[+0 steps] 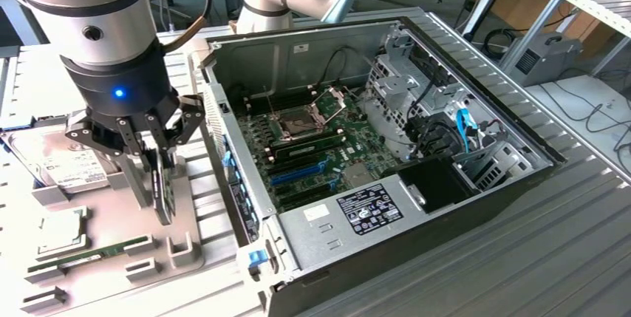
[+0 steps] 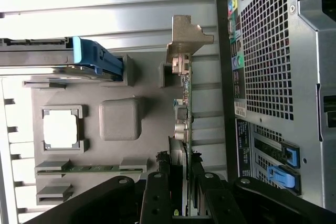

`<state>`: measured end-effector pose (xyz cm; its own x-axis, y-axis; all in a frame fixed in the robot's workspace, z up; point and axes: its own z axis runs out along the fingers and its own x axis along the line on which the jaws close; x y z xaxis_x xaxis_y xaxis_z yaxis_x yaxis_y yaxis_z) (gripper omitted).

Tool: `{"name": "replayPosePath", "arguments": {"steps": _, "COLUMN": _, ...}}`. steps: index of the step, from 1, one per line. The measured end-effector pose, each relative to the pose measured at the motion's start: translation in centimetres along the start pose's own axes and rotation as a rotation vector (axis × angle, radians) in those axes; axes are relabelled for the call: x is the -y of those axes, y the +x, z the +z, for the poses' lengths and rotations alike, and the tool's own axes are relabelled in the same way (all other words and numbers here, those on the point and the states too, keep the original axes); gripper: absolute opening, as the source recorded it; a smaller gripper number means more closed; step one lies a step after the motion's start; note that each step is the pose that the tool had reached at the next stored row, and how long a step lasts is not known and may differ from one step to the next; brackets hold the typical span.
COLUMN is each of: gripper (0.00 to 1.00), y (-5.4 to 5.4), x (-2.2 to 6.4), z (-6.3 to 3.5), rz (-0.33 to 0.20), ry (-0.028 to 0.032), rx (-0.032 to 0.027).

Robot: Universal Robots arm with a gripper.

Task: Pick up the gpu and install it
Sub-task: 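Pick up the gpu and move the gpu toward the slot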

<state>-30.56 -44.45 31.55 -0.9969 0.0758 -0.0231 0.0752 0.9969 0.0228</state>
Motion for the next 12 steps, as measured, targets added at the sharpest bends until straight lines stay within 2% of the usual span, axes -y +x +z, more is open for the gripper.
{"name": "replayPosePath", "arguments": {"steps": 12, "gripper": 0.26, "y": -0.01, "x": -0.01, "z": -0.49, "rz": 0.000, "ry": 0.0001, "rx": -0.0001}}
